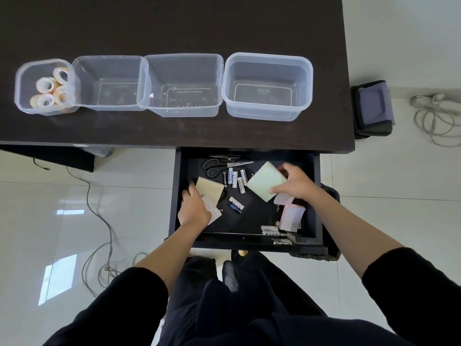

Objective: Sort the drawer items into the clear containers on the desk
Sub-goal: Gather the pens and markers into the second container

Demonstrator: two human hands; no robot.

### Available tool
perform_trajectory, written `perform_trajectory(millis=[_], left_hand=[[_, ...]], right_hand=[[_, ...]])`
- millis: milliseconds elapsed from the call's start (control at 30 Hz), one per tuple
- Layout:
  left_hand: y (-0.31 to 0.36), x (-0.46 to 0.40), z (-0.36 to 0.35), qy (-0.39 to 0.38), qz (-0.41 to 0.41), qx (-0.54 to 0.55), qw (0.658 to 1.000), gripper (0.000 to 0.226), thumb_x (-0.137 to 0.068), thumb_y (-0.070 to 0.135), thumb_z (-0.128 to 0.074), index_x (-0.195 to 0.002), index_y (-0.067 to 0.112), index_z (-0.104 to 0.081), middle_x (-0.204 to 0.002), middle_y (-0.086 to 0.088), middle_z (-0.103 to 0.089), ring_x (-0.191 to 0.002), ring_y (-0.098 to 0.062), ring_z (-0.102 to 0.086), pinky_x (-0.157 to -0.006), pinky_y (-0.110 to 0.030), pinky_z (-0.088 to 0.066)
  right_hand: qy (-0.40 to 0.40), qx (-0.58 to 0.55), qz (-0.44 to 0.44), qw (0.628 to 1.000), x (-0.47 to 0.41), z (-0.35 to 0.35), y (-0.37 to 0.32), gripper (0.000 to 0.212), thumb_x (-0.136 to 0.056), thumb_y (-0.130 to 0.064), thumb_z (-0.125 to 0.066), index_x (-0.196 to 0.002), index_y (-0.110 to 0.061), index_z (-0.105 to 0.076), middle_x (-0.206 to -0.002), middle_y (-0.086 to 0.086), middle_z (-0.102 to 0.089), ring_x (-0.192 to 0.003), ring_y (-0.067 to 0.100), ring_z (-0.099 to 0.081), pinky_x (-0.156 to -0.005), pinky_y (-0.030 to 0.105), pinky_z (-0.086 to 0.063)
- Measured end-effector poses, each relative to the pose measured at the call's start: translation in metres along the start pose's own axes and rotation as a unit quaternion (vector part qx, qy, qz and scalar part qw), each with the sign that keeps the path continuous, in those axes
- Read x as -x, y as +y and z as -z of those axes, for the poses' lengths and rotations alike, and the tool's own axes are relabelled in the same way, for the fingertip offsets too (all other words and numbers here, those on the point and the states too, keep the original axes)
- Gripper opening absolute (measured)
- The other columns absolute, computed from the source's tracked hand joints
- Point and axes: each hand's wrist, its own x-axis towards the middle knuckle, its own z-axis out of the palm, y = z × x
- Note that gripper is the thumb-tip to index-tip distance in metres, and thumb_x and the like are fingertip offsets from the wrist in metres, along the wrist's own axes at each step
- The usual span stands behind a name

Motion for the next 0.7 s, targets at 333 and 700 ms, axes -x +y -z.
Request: perform_trajectory(millis=[333,700], left_hand=[[0.034,-0.002,0.0,0.079,-0.134,-0.028,0.987,0.069,-0.082,0.014,-0.06,-0.142,0.011,-0.026,-0.146,-0.011,-0.025,-0.134,-0.031,-0.029,-0.098,-0.042,-0.046],[0.069,-0.02,-0.027,-0.049,-0.257,-0.172,0.95,0.068,-0.085,0.024,-0.056,-0.145,0.015,-0.024,-0.151,-0.01,-0.013,-0.137,-0.032,-0.024,-0.118,-0.043,-0.013]], right_hand=[[0.217,-0.183,-0.053,0.957,-0.025,-0.011,-0.003,0.055,-0.078,-0.022,-0.076,-0.127,-0.009,-0.053,-0.125,0.006,-0.059,-0.11,0.02,-0.057,-0.092,0.028,-0.042],[0.24,0.128,0.234,0.933,0.009,-0.054,0.011,0.031,-0.08,-0.001,-0.059,-0.11,-0.008,-0.065,-0.111,0.01,-0.06,-0.101,0.032,-0.058,-0.075,0.045,-0.054]])
